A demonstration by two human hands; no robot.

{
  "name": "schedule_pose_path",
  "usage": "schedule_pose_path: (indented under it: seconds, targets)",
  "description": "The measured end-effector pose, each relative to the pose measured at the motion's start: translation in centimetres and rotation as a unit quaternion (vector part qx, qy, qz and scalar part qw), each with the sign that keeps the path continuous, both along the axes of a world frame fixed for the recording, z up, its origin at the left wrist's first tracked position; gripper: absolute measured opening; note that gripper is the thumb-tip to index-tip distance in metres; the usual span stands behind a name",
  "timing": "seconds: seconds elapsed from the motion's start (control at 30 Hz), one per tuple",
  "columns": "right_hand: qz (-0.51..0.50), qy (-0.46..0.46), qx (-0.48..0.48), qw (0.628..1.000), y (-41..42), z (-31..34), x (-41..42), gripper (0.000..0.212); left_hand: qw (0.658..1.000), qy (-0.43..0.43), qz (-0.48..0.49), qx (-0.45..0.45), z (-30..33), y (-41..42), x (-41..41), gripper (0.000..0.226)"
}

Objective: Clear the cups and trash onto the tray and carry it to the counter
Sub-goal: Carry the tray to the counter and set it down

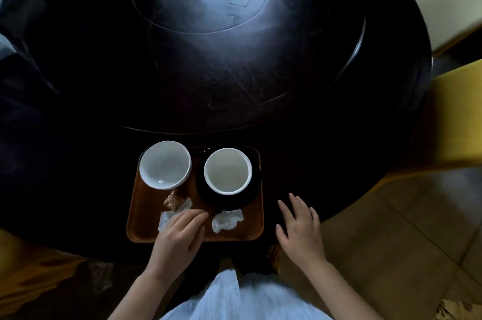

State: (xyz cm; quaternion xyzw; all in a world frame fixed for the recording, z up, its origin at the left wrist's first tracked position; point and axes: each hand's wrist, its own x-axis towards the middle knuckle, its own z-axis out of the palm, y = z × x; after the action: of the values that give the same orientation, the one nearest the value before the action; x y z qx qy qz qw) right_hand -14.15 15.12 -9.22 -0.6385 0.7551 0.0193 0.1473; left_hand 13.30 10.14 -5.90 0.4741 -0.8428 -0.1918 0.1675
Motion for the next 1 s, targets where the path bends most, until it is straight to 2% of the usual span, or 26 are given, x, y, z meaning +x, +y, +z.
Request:
schedule_pose_path:
  seconds: [0.1, 0.2, 0.27, 0.37, 0.47, 0.57, 0.67, 0.87, 1.0]
  targets:
    - [-0.057, -0.084, -0.052, 0.994, -1.6, 1.2, 0.9, 0.050, 0.996, 0.013, 0.083, -0.030, 0.6, -1.7, 3.1, 0.030]
    - [-0.105, -0.170, -0.047, 0.979, -4.2, 2.4, 2.2, 0.045, 0.970, 0.011, 0.242, -0.020, 0.9, -4.0, 6.2, 0.026]
    - [-0.150, -0.207, -0.019, 0.967, -6.0, 2.8, 2.8, 0.042, 0.942, -0.012, 0.332, 0.036, 0.6, -5.7, 8.0, 0.033]
    - [-0.208, -0.240, 0.047, 0.947, -7.9, 3.0, 3.4, 0.036, 0.892, -0.034, 0.412, 0.182, -0.2, -8.0, 9.8, 0.051]
    - [-0.238, -0.244, 0.075, 0.937, -8.4, 3.0, 3.9, 0.029, 0.885, -0.040, 0.391, 0.250, -0.6, -9.9, 10.4, 0.050]
    - [-0.247, -0.235, 0.067, 0.937, -8.6, 2.9, 4.2, 0.022, 0.887, -0.001, 0.359, 0.291, -0.2, -10.9, 10.1, 0.036]
    - [-0.268, -0.239, 0.067, 0.931, -8.8, 2.8, 4.3, 0.019, 0.897, -0.014, 0.325, 0.300, -0.2, -11.4, 10.2, 0.027]
    - [-0.303, -0.279, 0.074, 0.908, -9.2, 2.4, 4.2, 0.011, 0.883, 0.038, 0.304, 0.354, -0.1, -12.1, 11.0, 0.020]
    - [-0.268, -0.267, 0.077, 0.922, -9.1, 2.0, 4.1, 0.010, 0.882, 0.056, 0.279, 0.375, -0.3, -11.8, 11.2, 0.022]
